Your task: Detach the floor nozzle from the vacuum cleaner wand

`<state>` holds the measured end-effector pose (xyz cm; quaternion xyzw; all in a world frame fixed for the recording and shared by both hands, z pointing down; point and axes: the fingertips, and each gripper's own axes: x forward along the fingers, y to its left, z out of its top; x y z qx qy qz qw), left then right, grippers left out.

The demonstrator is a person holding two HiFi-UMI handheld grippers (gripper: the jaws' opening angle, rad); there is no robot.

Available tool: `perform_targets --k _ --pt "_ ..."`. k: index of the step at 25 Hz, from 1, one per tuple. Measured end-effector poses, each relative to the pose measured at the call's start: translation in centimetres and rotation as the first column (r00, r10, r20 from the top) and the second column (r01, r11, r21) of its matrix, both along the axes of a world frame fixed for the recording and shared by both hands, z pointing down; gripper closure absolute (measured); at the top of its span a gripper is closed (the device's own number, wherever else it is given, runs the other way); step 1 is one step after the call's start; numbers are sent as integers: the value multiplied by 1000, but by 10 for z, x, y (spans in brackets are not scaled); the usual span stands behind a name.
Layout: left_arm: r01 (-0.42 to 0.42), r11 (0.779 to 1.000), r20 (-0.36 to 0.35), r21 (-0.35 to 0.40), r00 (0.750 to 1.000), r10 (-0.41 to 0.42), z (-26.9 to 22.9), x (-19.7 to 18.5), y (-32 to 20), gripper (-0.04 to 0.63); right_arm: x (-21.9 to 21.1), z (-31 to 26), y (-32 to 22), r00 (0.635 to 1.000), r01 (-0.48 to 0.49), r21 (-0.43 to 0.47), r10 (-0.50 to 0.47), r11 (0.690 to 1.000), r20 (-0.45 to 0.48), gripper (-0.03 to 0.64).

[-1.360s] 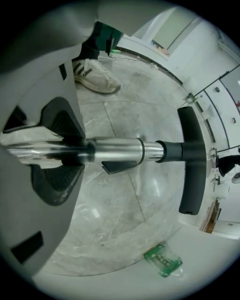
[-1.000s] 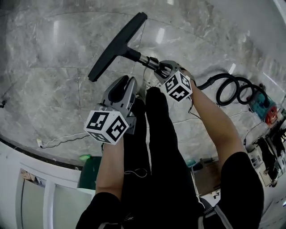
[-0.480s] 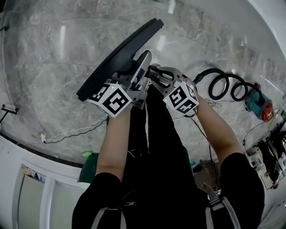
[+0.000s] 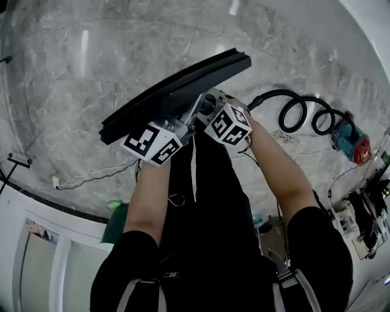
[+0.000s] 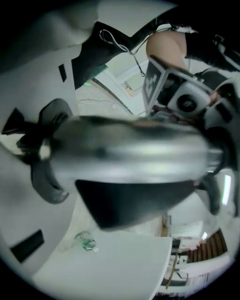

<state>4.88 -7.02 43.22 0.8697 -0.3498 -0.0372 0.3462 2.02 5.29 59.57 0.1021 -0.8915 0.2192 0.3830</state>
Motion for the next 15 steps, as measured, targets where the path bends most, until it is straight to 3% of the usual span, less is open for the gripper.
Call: perform_targets --k 4,5,7,10,12,15 --pt "-12 1000 2 -9 1000 12 0 1 -2 499 -4 -2 -8 996 -82 36 80 996 31 474" --pt "6 1000 8 -20 1000 -5 1 -3 -4 499 -5 -2 -11 996 -89 60 88 994 19 518" --pt "92 993 25 -71 996 -90 6 -16 -14 499 -7 -3 -17 994 -106 90 107 990 -12 545" --pt "240 958 46 -156 971 -236 14 -39 -26 508 -9 -7 -21 989 -131 118 138 984 -55 552" --pt "244 953 19 -178 969 -245 14 -44 -25 509 -13 -14 -13 995 -95 61 96 994 -10 552" --pt "175 973 -77 -152 979 -188 5 -46 -19 508 -23 -27 4 994 18 -78 -9 997 109 552"
